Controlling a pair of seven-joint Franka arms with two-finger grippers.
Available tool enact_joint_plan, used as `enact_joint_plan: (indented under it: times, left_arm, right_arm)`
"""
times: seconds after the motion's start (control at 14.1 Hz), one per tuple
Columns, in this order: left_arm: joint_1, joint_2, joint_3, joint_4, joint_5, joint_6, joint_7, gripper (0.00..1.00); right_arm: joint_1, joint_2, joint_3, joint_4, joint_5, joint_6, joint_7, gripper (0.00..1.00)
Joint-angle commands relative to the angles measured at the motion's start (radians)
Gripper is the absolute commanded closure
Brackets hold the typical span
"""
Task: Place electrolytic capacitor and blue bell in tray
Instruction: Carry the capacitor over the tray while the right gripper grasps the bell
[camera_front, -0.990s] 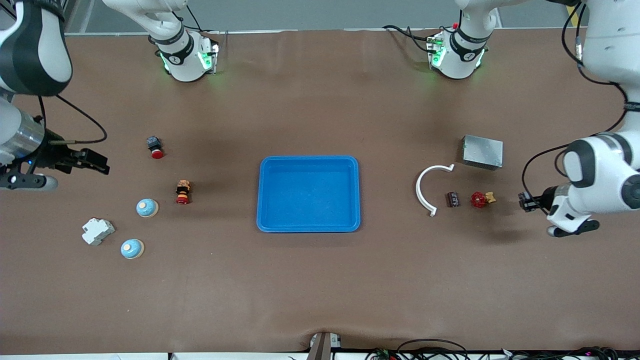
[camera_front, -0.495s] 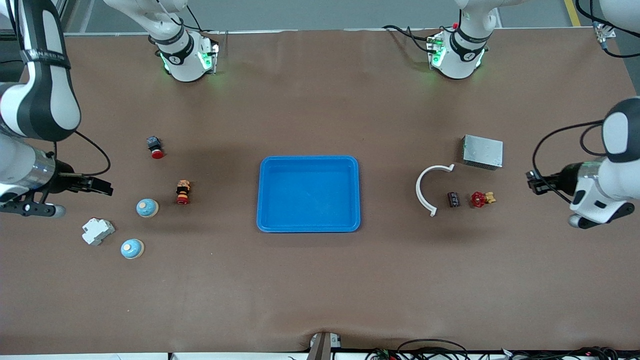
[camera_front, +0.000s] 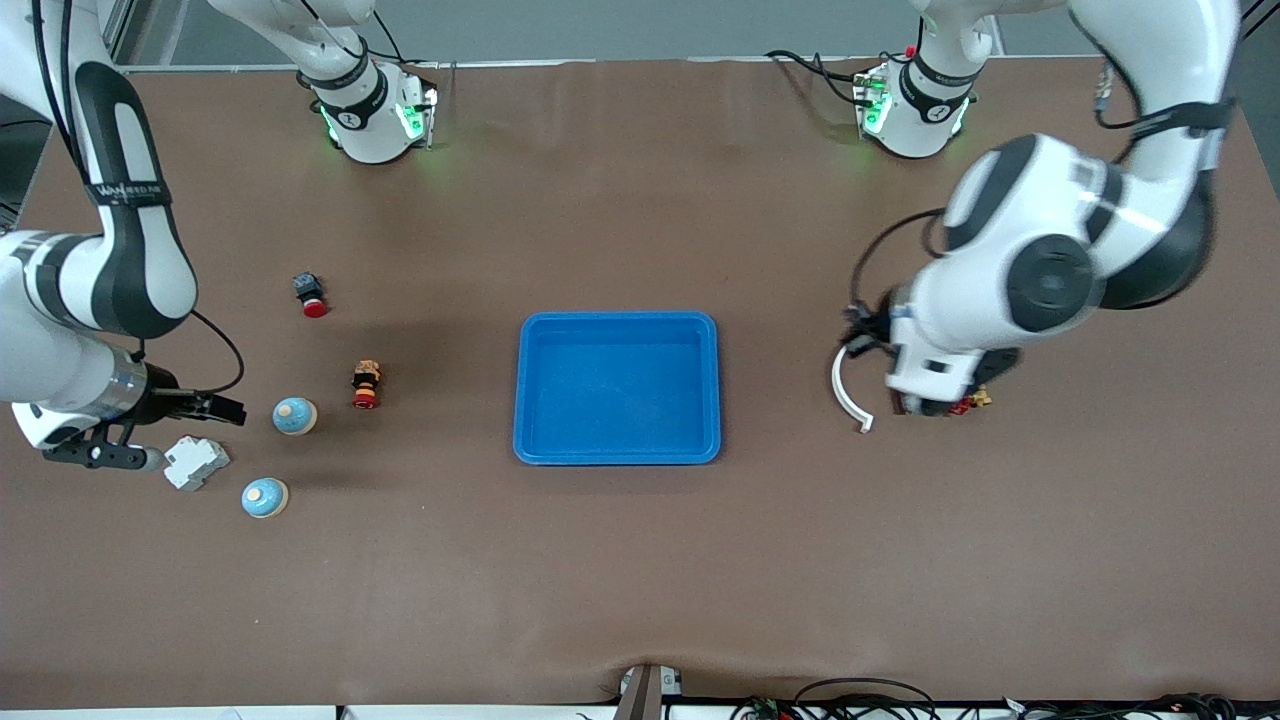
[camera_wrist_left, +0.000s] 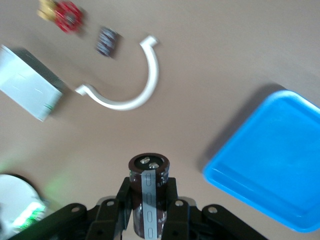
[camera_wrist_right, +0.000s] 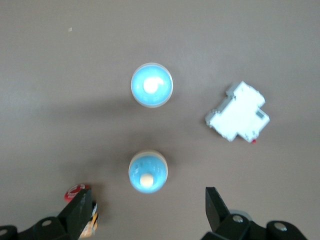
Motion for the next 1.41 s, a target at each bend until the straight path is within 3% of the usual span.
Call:
enact_joint_plan:
  times: [0.0,0.28,0.64,1.34]
  left_arm:
    - [-0.111,0.083,0.003,0.026,0.014,0.105,-0.174,1.00]
    - [-0.240,0.198,0.008,0.025,0.084,0.223,-0.359,1.00]
    - [-0.354,0.354,0.023,0.022,0.240,0.300,-0.549,1.00]
    - [-0.460,0.418,0.132,0.023,0.260,0.356,-0.572,1.00]
  right_arm:
    - [-0.007,0.112,0.011,0.088,0.007,0.036,-0.014,0.00]
    - [-0.018,0.267,0.012,0.220,0.011,0.037,-0.031,0.00]
    - [-0.010,0.369,0.014,0.329,0.009,0.085,-0.040,0.00]
    - [-0.007,0.432,0.017,0.355,0.009,0.163,-0.056,0.00]
